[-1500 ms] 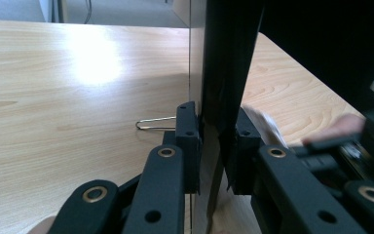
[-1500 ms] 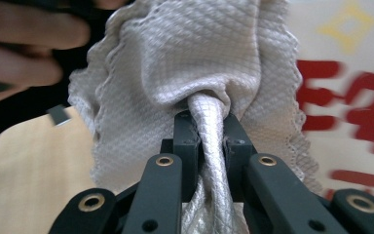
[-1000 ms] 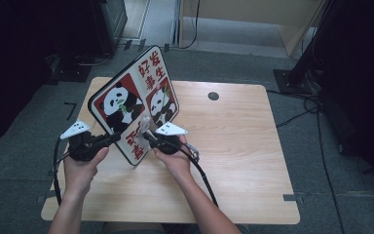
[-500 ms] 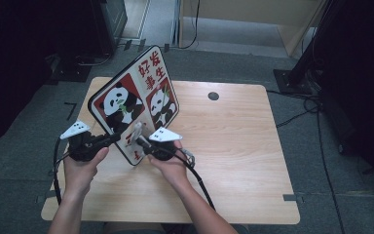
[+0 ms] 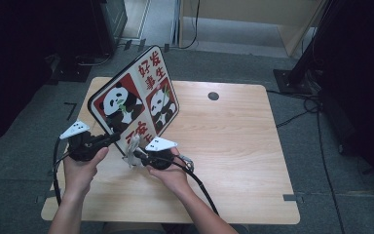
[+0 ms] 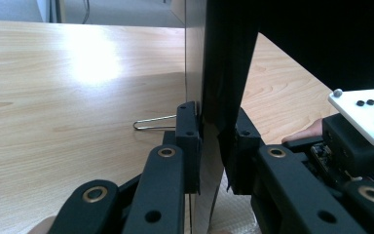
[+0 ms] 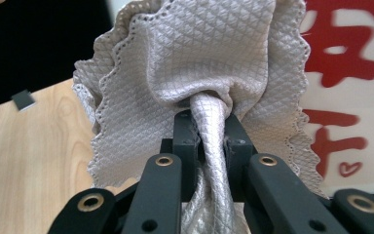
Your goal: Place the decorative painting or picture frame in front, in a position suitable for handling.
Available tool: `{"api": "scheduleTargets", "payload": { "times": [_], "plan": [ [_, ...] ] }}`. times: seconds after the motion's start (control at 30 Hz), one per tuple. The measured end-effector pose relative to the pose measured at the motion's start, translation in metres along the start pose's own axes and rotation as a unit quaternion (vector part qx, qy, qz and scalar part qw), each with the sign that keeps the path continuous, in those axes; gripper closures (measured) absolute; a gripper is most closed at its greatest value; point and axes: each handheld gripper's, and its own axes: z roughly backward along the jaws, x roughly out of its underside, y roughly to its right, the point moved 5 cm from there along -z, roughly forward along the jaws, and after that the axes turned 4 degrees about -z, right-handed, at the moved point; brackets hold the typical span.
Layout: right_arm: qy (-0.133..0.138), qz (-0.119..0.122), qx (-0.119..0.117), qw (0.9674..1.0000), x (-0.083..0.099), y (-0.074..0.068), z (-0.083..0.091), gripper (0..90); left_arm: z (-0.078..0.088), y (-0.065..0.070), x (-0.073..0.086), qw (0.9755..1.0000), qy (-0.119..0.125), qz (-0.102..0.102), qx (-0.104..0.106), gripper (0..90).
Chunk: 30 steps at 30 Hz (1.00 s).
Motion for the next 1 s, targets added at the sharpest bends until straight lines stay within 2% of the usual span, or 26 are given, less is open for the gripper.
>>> {"api": "scheduleTargets", "payload": {
  "times": [0.07, 0.17, 0.23, 0.27, 0.33, 0.4, 0.47, 0.63, 0.73, 0.77, 0.8, 0.83, 0.93, 1.0],
  "plan": [
    [0.0, -0.009, 0.007, 0.9999, -0.001, 0.008, 0.001, 80.8, 0.0, 0.0, 0.0, 1.0, 0.0, 0.0, 0.0, 79.9],
    [0.0, -0.03, 0.039, 0.9988, -0.002, 0.037, 0.001, 80.5, 0.0, 0.0, 0.0, 1.0, 0.0, 0.0, 0.001, 79.9],
    [-0.001, -0.046, 0.068, 0.9966, 0.0, 0.058, 0.002, 80.6, 0.0, 0.0, 0.0, 1.0, -0.001, -0.002, 0.004, 79.9],
    [-0.005, -0.043, 0.085, 0.9954, 0.001, 0.067, 0.001, 80.5, 0.0, 0.0, 0.0, 1.0, -0.001, -0.003, 0.004, 79.9],
    [-0.013, -0.042, 0.098, 0.9942, 0.002, 0.077, 0.001, 80.7, 0.0, 0.0, 0.0, 1.0, -0.001, -0.004, 0.004, 79.9],
    [-0.014, -0.039, 0.097, 0.9945, 0.002, 0.076, 0.002, 80.7, 0.001, 0.0, 0.0, 1.0, -0.001, -0.006, 0.005, 80.0],
    [-0.018, -0.037, 0.086, 0.9955, 0.003, 0.068, 0.001, 80.6, 0.001, 0.0, 0.001, 1.0, 0.0, -0.006, 0.006, 80.0],
    [-0.014, -0.017, 0.048, 0.9986, -0.003, 0.037, 0.002, 80.7, 0.001, 0.0, 0.001, 1.0, 0.001, -0.006, 0.008, 80.0],
    [-0.01, 0.012, 0.053, 0.9984, -0.008, 0.023, 0.002, 80.7, 0.003, -0.002, 0.002, 0.9999, 0.001, -0.008, 0.014, 80.1],
    [-0.007, 0.022, 0.06, 0.9979, -0.009, 0.024, 0.002, 80.7, 0.003, -0.002, 0.002, 0.9998, 0.002, -0.008, 0.016, 80.0],
    [-0.001, 0.021, 0.061, 0.9979, -0.01, 0.026, 0.003, 80.6, 0.003, -0.002, 0.002, 0.9998, 0.003, -0.008, 0.018, 80.1],
    [0.004, 0.011, 0.063, 0.998, -0.011, 0.029, 0.003, 80.7, 0.003, -0.002, 0.002, 0.9998, 0.002, -0.009, 0.018, 80.0],
    [0.011, -0.007, 0.086, 0.9962, -0.011, 0.045, 0.006, 80.7, 0.003, -0.001, 0.002, 0.9997, 0.002, -0.013, 0.023, 80.1],
    [0.017, -0.025, 0.089, 0.9956, -0.01, 0.05, 0.007, 80.7, 0.003, -0.002, 0.002, 0.9995, 0.003, -0.013, 0.027, 80.1]
  ]
}}
